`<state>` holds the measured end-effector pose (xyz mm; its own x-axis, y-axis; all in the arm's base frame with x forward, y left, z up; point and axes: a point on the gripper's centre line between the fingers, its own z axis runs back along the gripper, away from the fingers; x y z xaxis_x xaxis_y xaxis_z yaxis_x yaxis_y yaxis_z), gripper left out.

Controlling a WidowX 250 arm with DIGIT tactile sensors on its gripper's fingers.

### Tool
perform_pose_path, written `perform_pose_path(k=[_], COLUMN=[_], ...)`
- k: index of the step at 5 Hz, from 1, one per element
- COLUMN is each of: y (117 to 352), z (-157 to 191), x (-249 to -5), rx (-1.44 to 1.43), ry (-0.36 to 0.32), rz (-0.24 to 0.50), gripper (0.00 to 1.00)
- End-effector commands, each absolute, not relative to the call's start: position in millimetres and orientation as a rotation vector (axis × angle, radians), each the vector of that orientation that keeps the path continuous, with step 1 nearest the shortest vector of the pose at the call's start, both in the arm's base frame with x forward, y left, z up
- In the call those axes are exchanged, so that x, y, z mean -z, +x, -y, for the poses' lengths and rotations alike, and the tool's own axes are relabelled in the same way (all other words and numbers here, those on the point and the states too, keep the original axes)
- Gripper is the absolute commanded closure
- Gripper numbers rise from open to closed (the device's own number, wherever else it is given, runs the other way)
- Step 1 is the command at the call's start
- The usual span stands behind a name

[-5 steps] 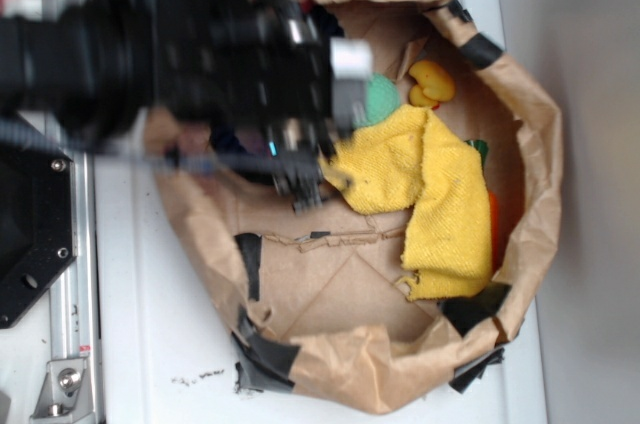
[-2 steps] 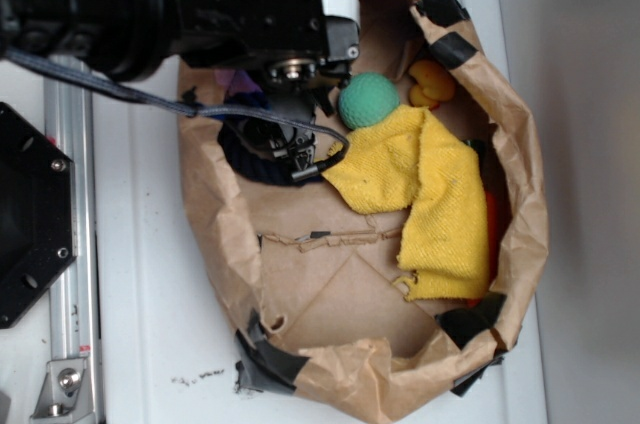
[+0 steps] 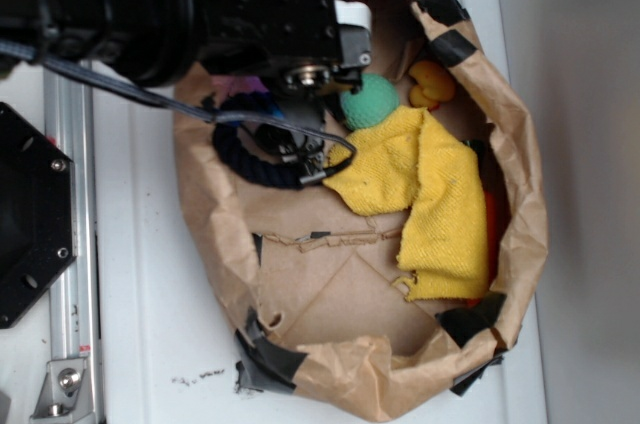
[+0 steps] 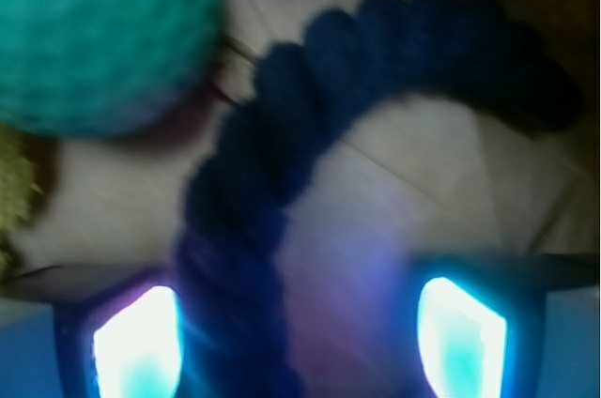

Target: Grab the blue rope.

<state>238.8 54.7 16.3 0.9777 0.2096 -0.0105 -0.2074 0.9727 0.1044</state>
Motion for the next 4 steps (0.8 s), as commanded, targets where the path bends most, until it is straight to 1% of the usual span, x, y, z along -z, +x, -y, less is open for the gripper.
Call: perform_pose_path(k=[1,2,3,4], y=[240.7,238.8,239.2,241.8], z=[-25.6,-28.4,-28.9,-27.1], x=[-18.7,-16.4,-20.0,-39.3], rx=[-0.134,-0.134,-0.138,-0.115], ry=[0.057,0.073,0.072,0.056], rz=[0.015,0.019,0.026,0.049], gripper=[1.00,1.00,1.00,1.00])
